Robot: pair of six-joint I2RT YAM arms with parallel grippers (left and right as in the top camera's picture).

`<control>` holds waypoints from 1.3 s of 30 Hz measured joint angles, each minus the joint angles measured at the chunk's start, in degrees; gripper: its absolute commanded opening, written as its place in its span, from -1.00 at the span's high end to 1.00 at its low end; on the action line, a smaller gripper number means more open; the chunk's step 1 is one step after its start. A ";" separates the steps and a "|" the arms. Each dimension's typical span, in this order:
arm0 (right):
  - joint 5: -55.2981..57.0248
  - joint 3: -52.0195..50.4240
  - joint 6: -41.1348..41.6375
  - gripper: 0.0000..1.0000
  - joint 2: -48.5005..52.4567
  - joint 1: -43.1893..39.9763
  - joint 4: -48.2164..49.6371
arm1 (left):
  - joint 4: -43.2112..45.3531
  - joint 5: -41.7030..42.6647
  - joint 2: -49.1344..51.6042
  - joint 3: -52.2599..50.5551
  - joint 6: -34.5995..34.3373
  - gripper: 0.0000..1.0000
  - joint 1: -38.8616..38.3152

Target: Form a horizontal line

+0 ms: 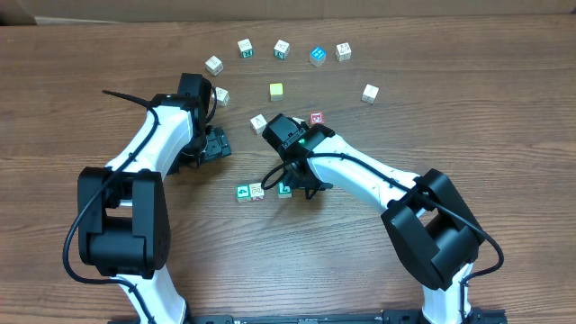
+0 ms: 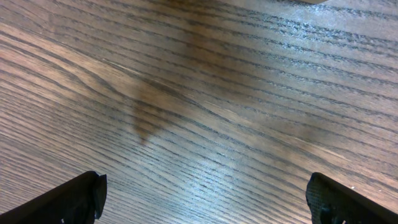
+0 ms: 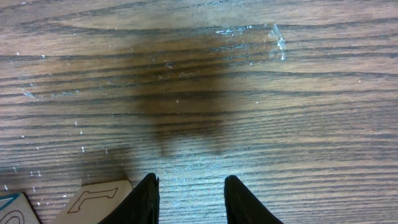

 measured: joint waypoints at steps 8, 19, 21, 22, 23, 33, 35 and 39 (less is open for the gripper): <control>-0.02 0.00 -0.02 0.36 0.00 0.00 0.02 | 0.00 0.00 0.00 0.00 0.00 -0.99 0.00; -0.15 0.00 -0.02 0.39 0.00 -0.02 -0.02 | 0.00 0.00 -0.02 0.00 0.00 -0.99 0.00; -0.17 0.00 0.00 0.39 0.00 0.00 0.00 | 0.00 0.00 0.00 0.00 0.00 -0.99 0.00; -0.17 0.00 -0.02 0.39 0.00 0.00 0.00 | 0.00 0.00 0.00 0.00 0.00 -0.99 0.00; -0.20 0.00 -0.02 0.39 0.00 0.00 0.00 | 0.00 0.00 -0.02 0.00 0.00 -0.99 0.00; -0.20 0.00 -0.02 0.38 0.00 0.00 0.02 | 0.00 0.00 0.00 0.00 0.00 -0.99 0.00; -0.20 0.00 -0.04 0.38 0.00 0.00 0.04 | 0.02 0.00 0.00 0.00 0.00 -0.99 0.00; -0.22 0.00 -0.02 0.38 0.00 0.00 0.09 | 0.00 0.00 0.00 0.00 0.00 -0.99 0.00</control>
